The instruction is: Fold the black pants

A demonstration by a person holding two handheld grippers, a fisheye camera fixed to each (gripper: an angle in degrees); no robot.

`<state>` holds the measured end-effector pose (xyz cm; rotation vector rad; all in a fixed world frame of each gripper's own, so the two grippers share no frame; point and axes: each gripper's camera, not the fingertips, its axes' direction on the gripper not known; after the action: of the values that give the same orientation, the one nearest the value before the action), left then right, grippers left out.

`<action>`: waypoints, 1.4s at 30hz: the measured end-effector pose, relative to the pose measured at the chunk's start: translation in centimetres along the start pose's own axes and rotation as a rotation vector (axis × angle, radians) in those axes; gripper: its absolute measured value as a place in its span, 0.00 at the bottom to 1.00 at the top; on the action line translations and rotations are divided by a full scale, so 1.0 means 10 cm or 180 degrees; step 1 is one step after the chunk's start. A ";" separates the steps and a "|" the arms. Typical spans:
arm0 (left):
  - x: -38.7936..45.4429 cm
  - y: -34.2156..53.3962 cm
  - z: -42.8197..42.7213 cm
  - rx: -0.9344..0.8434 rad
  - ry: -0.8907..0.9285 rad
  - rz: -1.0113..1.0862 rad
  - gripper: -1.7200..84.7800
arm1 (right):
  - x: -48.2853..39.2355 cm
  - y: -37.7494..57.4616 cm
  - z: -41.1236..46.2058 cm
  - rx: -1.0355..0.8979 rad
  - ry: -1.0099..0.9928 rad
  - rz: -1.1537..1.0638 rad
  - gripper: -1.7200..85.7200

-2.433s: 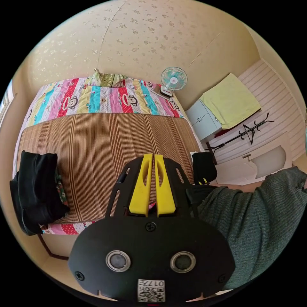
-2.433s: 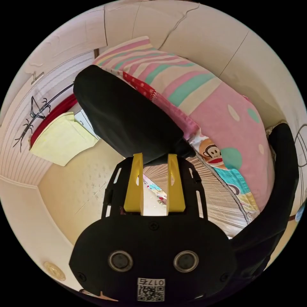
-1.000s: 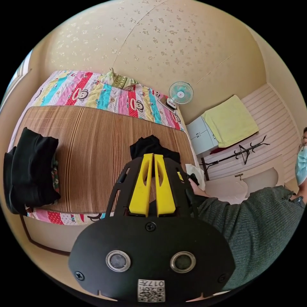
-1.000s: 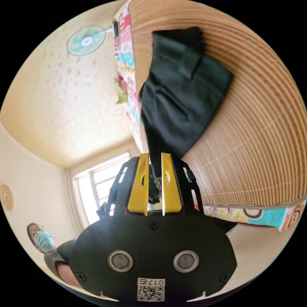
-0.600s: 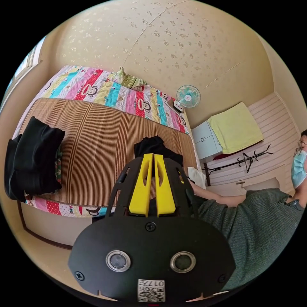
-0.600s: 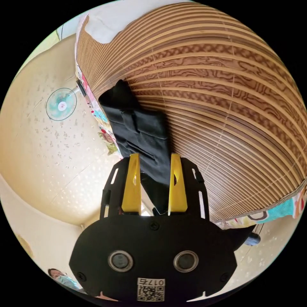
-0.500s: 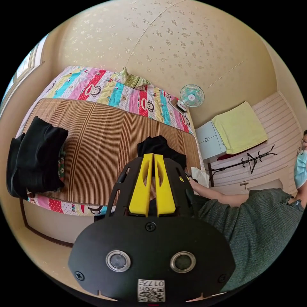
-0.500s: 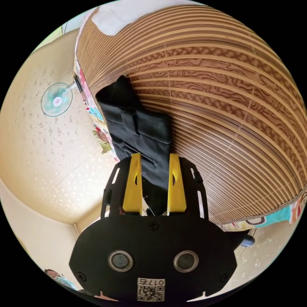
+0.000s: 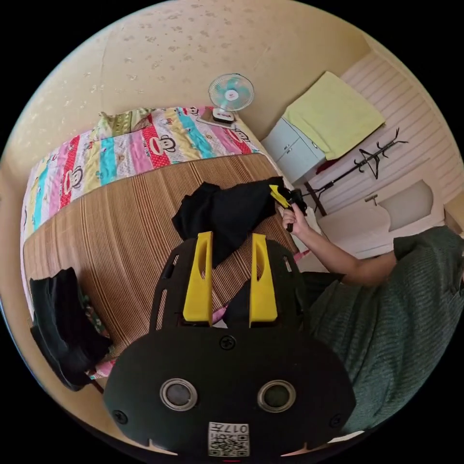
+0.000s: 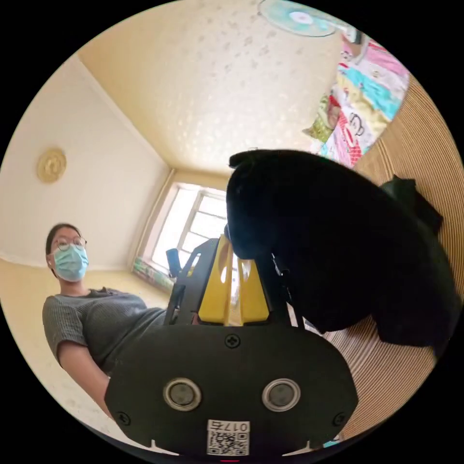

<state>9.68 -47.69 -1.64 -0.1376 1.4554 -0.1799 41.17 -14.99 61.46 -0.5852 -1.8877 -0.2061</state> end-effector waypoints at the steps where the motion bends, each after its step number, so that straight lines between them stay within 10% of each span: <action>1: 0.12 -0.21 0.22 -0.0136 0.0062 0.0155 0.21 | -0.12 -0.05 0.10 -0.0162 0.0064 -0.0083 0.02; 10: 0.63 -0.61 0.79 -0.0313 -0.0910 0.0506 0.13 | -1.59 0.27 1.73 -0.1864 0.0675 -0.1503 0.02; 16: -0.03 -0.28 0.31 0.0043 0.0011 -0.0082 0.04 | -1.72 0.42 1.56 -0.2078 0.0810 -0.1345 0.03; 28: 0.15 -0.10 -0.71 0.0571 0.0429 0.0223 0.04 | 0.36 1.62 -0.93 -0.0269 0.1351 0.1700 0.23; 33: 0.33 -0.13 -0.95 0.0530 0.0425 0.0392 0.05 | 1.42 2.73 -1.13 0.0673 -0.0187 0.2575 0.30; 42: 0.12 0.08 -1.60 0.0543 0.0477 0.0450 0.05 | 0.70 2.88 -1.62 0.2053 -0.1490 0.0606 0.04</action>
<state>-6.08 -46.95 -4.77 0.1198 1.5853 -0.2012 66.58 5.32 70.42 -0.3755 -2.1677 0.6981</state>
